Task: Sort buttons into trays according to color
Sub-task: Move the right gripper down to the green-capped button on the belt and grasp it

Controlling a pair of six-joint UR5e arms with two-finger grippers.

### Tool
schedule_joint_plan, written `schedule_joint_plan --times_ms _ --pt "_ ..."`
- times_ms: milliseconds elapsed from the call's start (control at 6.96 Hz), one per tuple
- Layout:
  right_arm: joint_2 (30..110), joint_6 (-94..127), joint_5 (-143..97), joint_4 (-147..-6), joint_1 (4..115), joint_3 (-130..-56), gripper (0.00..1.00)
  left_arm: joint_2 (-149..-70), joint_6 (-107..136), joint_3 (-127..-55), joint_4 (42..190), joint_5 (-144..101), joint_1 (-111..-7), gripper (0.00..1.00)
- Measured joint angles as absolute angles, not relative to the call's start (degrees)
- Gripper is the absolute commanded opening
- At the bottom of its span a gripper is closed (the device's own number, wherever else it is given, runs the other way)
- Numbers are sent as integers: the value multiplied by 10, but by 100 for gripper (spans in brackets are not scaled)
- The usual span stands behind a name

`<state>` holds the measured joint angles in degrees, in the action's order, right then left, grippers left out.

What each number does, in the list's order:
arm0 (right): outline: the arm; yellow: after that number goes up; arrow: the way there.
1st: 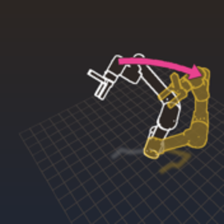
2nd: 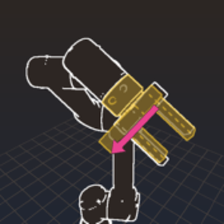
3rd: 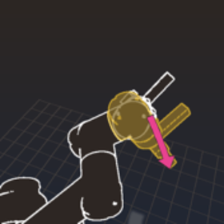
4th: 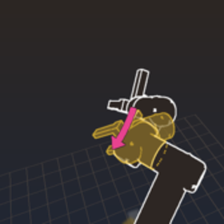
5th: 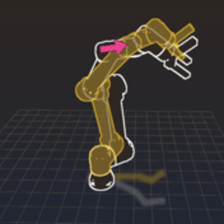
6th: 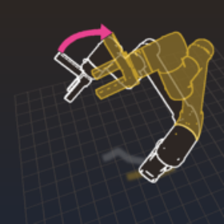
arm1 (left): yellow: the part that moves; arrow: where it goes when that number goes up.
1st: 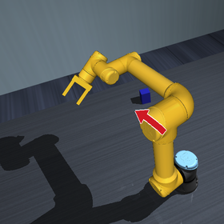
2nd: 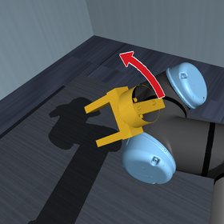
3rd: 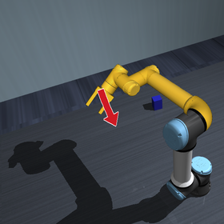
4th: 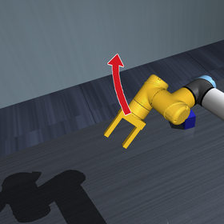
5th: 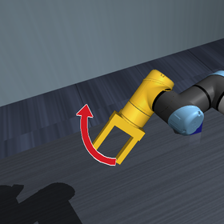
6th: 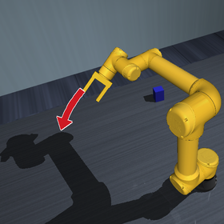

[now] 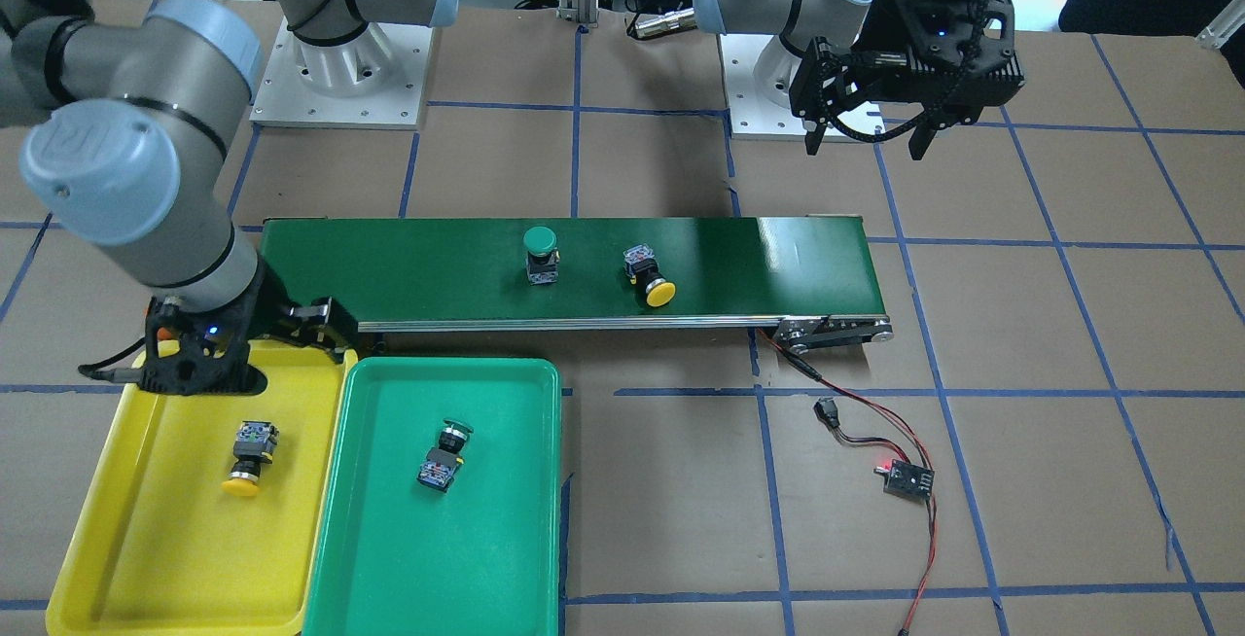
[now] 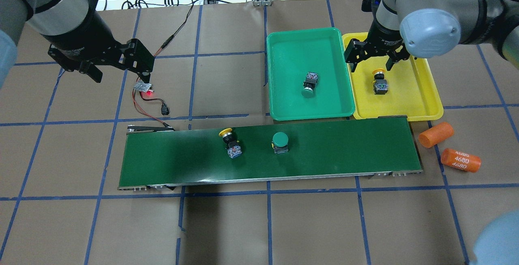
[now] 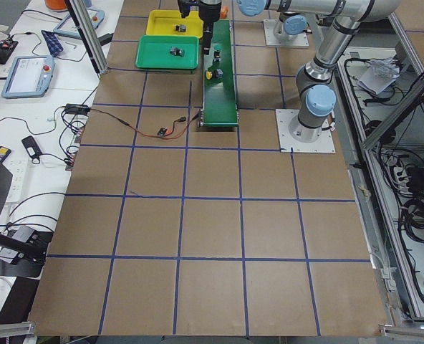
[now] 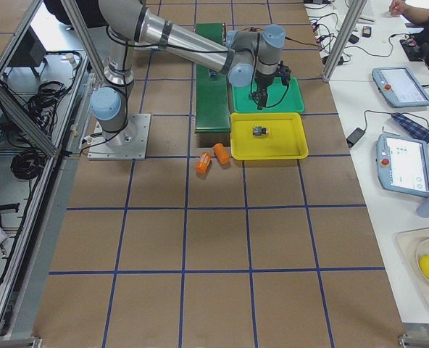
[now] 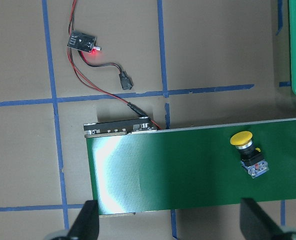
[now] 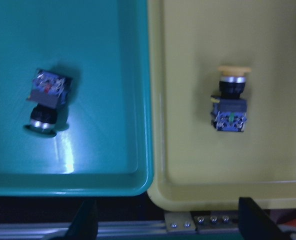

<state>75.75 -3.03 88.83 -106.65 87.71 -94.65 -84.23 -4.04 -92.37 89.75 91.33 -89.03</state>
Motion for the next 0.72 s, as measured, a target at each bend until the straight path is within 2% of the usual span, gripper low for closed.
schedule_joint_plan --times_ms 431,719 --pt "835 14 835 -1041 920 -1035 100 -845 -40 -922 897 912 -890 100" --pt "848 74 830 -1050 963 -1054 100 -846 -40 -920 896 912 -890 100"
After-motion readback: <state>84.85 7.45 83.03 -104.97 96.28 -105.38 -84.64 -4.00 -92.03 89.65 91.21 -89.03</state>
